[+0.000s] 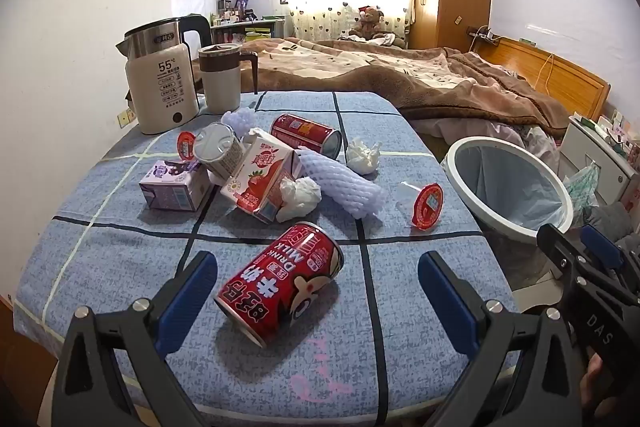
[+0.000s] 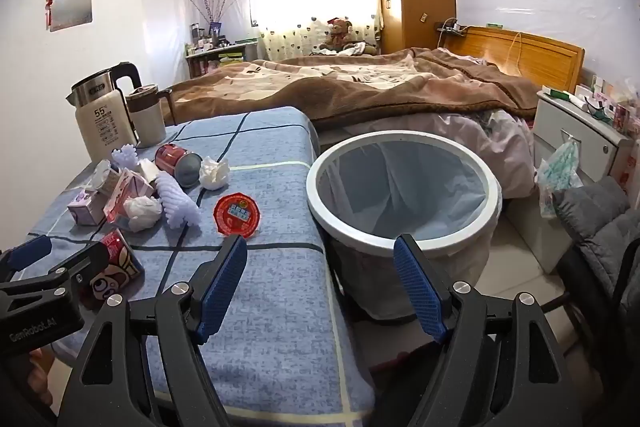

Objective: Collect trash

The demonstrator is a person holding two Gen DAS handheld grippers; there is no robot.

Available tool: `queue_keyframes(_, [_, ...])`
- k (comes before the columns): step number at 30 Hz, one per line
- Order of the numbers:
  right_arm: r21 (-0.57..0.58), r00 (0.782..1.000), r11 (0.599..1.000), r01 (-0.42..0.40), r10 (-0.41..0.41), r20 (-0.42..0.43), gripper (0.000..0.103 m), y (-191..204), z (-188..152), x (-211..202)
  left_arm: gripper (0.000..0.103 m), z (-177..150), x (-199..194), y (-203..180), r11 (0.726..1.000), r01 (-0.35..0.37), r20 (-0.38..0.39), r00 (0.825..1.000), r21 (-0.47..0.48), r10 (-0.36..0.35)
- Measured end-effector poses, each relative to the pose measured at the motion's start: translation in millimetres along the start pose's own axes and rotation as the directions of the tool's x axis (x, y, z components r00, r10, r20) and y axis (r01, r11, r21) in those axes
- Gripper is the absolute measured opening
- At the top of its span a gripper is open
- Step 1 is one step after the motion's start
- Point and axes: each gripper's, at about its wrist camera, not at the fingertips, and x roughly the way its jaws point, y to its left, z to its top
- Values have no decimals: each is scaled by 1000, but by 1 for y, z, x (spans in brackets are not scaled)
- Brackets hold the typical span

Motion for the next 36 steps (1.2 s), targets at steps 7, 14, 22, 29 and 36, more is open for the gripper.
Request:
queue_keyframes(7, [-6, 1000, 1000, -11, 11, 10, 76, 3, -1, -6, 102, 0, -4, 3, 1000, -6, 19, 1000, 5, 6])
queue_keyframes(14, [-4, 1000, 1000, 4, -4, 3, 76, -1, 2, -6, 102, 4, -6, 4, 1000, -19, 25, 1000, 7, 19])
queue_keyframes(22, [0, 1000, 1000, 5, -5, 6, 76, 1, 0, -4, 102, 1, -8, 2, 1000, -23, 29, 999, 6, 23])
queue_keyframes(29, [0, 1000, 1000, 5, -5, 9, 76, 0, 1, -5, 102, 1, -9, 3, 1000, -22, 29, 999, 6, 22])
queue_keyframes(36, [-4, 1000, 1000, 10, -10, 12, 76, 1, 2, -7, 102, 1, -11, 2, 1000, -23, 31, 999, 4, 23])
